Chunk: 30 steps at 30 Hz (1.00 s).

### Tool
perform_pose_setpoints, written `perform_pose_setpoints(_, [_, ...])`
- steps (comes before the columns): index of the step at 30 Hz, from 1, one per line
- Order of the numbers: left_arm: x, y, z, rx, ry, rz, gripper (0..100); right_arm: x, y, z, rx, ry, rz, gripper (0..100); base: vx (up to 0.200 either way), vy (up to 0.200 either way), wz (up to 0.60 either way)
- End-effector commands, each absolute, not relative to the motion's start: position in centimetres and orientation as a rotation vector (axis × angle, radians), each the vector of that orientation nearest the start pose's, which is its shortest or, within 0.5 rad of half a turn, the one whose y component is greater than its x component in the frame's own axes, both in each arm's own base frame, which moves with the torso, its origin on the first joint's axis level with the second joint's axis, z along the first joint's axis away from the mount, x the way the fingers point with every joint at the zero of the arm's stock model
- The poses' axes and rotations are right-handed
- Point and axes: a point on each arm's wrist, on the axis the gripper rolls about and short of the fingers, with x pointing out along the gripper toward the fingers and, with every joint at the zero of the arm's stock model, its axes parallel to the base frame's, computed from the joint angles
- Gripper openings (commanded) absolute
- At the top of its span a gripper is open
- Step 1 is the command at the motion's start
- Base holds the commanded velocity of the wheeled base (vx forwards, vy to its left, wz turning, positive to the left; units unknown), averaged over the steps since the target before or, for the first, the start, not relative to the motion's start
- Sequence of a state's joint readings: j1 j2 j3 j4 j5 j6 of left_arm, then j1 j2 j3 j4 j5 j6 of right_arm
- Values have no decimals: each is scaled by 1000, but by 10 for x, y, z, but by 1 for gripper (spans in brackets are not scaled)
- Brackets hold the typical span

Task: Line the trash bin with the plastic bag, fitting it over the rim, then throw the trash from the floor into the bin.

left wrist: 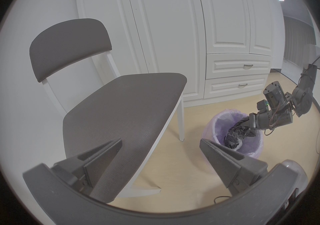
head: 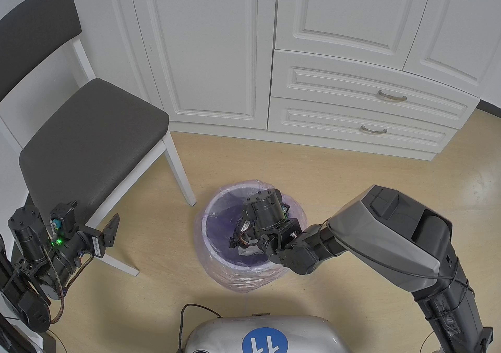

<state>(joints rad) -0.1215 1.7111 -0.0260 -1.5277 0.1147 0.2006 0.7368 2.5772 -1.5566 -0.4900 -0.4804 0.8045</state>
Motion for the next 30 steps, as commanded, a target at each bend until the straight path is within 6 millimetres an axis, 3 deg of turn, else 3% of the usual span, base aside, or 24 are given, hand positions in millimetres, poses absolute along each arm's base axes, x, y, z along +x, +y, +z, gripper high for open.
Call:
perform_pose_setpoints(1, [197,-21,99,219,156,-22,100,374,327,-9,475,514,57,0,0,0,0])
perform_pose_setpoints(8, [197,-21,98,220,159,-22,100,379,329,-24,467,515,44,0,0,0,0])
perform_pose_setpoints(28, [198,-21,97,222,163,-23,100,377,339,-20,514,471,64,0,0,0,0])
perform_pose_setpoints(29, [198,-21,97,222,163,-23,100,377,340,-19,524,464,68,100,0,0,0])
perform_pose_setpoints(30, [198,-21,97,222,163,-23,100,376,340,-20,525,462,71,100,0,0,0])
